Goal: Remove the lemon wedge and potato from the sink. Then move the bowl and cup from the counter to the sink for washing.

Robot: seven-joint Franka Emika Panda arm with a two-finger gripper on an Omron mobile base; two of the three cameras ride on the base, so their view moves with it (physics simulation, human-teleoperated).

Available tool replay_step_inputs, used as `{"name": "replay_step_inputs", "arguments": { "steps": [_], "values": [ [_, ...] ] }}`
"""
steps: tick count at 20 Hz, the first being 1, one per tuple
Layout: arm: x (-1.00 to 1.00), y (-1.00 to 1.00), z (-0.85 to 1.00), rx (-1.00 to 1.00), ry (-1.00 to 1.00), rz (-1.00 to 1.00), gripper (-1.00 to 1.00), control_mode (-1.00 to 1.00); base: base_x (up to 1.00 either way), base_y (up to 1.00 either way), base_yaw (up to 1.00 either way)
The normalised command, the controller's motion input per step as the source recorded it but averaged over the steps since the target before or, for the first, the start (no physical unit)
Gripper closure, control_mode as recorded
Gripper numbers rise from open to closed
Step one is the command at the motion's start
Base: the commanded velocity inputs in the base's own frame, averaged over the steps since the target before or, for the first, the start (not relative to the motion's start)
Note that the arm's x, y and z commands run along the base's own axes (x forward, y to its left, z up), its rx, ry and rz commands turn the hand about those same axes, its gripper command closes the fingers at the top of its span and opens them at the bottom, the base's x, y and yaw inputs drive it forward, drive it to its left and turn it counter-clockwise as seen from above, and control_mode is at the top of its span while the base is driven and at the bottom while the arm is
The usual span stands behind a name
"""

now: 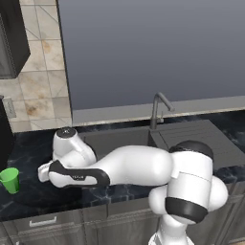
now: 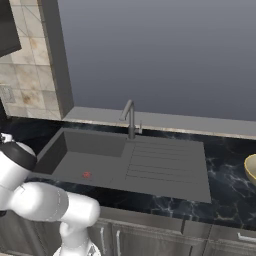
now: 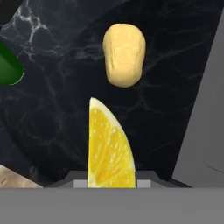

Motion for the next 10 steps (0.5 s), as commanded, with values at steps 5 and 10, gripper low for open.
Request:
{"name": "replay_step_inputs", "arguments": {
  "steps": [5, 10],
  "values": [
    [0.00, 0.15, -0.14, 0.00, 0.00, 0.00, 1.00, -1.00, 0.00, 0.00, 0.00],
    [0.00, 0.15, -0.15, 0.00, 0.00, 0.00, 1.00, -1.00, 0.00, 0.00, 0.00]
  ]
}}
